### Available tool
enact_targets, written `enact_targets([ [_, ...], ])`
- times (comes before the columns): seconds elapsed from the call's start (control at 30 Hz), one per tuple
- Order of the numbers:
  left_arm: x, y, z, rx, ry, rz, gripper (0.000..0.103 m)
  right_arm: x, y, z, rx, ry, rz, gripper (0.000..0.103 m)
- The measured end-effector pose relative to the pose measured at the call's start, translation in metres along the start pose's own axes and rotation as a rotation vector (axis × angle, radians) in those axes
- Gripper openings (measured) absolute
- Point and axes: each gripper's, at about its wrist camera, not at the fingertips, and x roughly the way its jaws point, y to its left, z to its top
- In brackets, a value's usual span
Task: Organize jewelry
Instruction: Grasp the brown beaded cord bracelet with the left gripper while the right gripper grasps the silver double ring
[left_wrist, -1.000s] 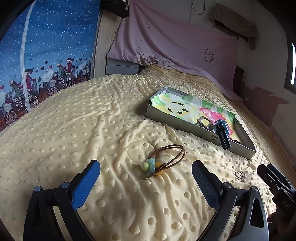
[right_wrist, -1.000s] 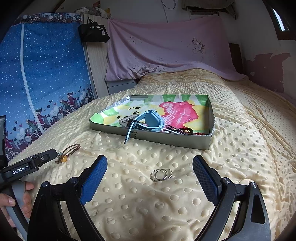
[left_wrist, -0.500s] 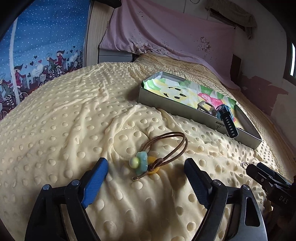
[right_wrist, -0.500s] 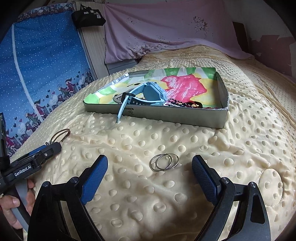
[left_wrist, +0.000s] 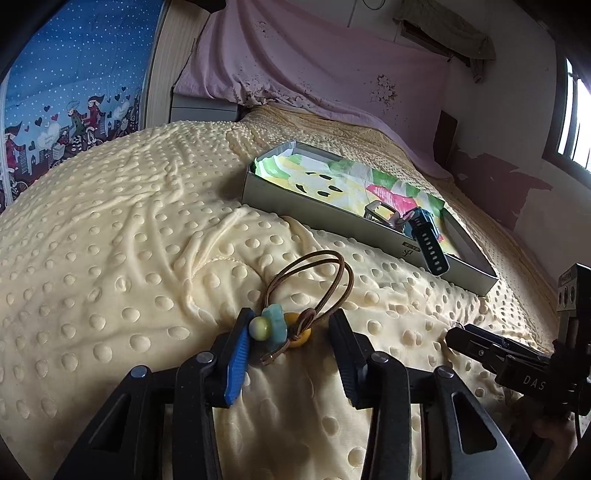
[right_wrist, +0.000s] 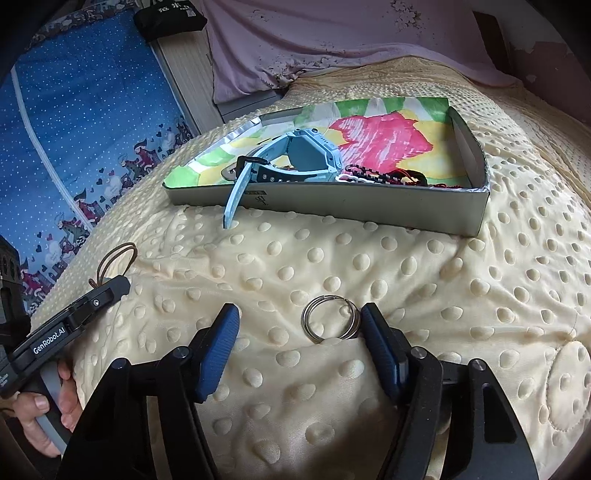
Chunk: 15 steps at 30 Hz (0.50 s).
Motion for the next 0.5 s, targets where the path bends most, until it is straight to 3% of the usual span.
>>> enact_targets([
  [0.17,0.002,-0.004,0.001,0.019,0.004,-0.033,0.026,0.005,0.009,0.000,-0.038,0.021,0.047,0.048],
  [0.27,0.002,-0.005,0.001,0.020,0.004,-0.046,0.026,0.008,0.014,0.002,-0.057,0.030,0.068,0.045],
  [0.4,0.002,-0.006,0.002,0.024,0.001,-0.060,0.026,0.005,0.014,0.000,-0.066,0.036,0.086,0.030],
  [0.5,0.001,-0.010,0.002,0.044,-0.006,-0.066,0.026,0.004,0.016,0.000,-0.080,0.033,0.089,0.028],
])
